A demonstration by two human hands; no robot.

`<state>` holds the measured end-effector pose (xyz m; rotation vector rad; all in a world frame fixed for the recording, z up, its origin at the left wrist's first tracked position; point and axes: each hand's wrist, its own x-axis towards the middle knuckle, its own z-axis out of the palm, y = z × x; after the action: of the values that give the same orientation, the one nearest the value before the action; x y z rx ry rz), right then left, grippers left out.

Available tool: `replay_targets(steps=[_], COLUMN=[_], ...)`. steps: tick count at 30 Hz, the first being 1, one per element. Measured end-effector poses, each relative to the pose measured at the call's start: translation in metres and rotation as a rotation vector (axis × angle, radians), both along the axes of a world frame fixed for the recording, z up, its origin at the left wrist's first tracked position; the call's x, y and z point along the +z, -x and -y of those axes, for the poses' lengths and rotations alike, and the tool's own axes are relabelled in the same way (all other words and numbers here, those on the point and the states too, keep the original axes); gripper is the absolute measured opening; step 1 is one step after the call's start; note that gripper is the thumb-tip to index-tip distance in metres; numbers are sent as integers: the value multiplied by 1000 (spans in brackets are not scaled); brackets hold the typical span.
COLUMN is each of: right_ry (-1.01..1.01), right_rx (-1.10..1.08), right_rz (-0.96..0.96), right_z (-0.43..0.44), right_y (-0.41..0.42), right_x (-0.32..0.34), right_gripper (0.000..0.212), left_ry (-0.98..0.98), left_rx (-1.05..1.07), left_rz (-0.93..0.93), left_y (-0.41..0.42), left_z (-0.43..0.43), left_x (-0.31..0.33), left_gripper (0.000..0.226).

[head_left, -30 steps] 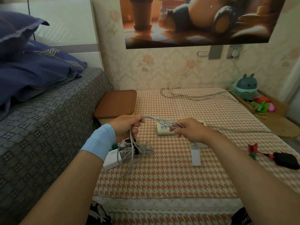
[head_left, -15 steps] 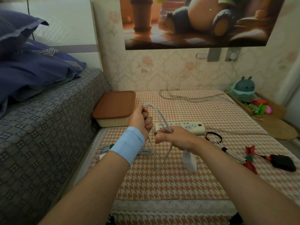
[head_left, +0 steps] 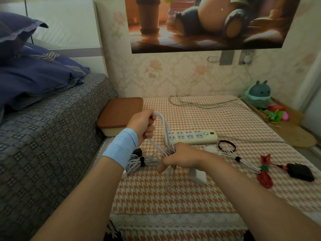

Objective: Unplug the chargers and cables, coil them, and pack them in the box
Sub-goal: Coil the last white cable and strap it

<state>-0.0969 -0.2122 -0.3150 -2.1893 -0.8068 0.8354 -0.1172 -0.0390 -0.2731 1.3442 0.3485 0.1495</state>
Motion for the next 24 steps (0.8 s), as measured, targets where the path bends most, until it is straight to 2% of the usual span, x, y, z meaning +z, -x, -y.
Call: replay_targets(steps=[3, 5, 9, 13, 17, 22, 24], right_ry=[-26, -38, -45, -199, -249, -257, -259], right_rx=[35, 110, 215, 177, 170, 227, 174], right_rz=[-83, -181, -221, -354, -563, -521, -513], right_z=[4, 5, 4, 7, 10, 15, 14], right_y=[0, -2, 0, -5, -13, -15, -15], right_x=[6, 7, -1, -8, -9, -7, -10], right_gripper=[20, 21, 28, 48, 23, 18, 16], left_ry=[-207, -328, -543, -522, -500, -463, -545], left_rx=[83, 146, 225, 254, 246, 254, 258], left_rz=[66, 107, 181, 112, 24, -51, -87], left_y=[4, 6, 6, 4, 6, 6, 8], left_z=[-2, -4, -9, -18, -28, -39, -41], left_x=[6, 7, 3, -3, -6, -17, -20], left_gripper=[39, 42, 47, 44, 47, 40, 47])
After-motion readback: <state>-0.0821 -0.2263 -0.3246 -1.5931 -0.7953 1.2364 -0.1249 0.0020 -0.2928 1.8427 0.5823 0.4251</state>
